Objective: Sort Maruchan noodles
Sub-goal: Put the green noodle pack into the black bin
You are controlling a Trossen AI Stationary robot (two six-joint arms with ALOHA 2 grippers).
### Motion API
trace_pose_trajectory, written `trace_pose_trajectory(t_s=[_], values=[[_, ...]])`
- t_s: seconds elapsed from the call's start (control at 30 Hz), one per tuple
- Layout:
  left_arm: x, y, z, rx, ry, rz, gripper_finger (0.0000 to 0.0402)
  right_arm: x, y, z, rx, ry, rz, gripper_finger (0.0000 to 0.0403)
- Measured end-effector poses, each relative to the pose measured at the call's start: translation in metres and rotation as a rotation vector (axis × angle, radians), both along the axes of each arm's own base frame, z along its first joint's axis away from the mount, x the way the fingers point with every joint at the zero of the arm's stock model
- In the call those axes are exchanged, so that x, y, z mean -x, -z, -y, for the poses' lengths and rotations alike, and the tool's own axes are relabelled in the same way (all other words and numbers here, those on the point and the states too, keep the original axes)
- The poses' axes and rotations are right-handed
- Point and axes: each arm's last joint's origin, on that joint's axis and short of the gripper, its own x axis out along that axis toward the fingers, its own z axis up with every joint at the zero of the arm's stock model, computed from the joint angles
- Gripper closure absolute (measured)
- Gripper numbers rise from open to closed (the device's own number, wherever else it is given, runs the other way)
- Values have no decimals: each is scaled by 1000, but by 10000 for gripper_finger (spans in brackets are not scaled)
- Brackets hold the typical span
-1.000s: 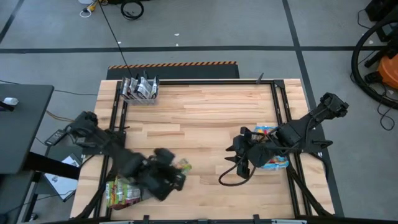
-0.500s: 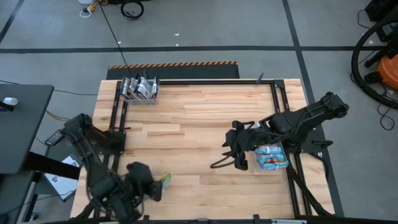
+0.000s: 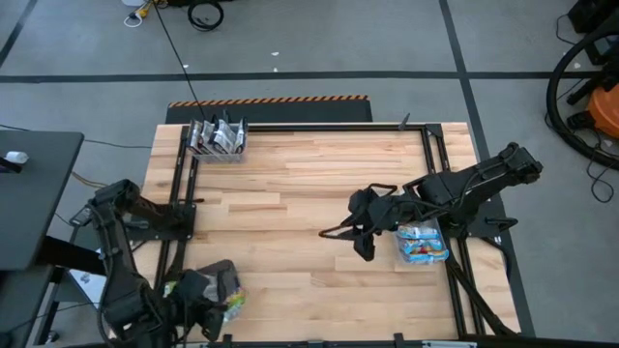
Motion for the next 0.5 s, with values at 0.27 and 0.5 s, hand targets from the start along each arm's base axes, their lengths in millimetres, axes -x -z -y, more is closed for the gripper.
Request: trace_pose_trajectory(t_s=[0.27,0.5], values=[[8,4,-8,-89,16,-100,395,-3,-6,-6,-135,74,61,238],[-6,14,-28,-151,-48,-254,395,0,-8,-17,-197,84,79,238]])
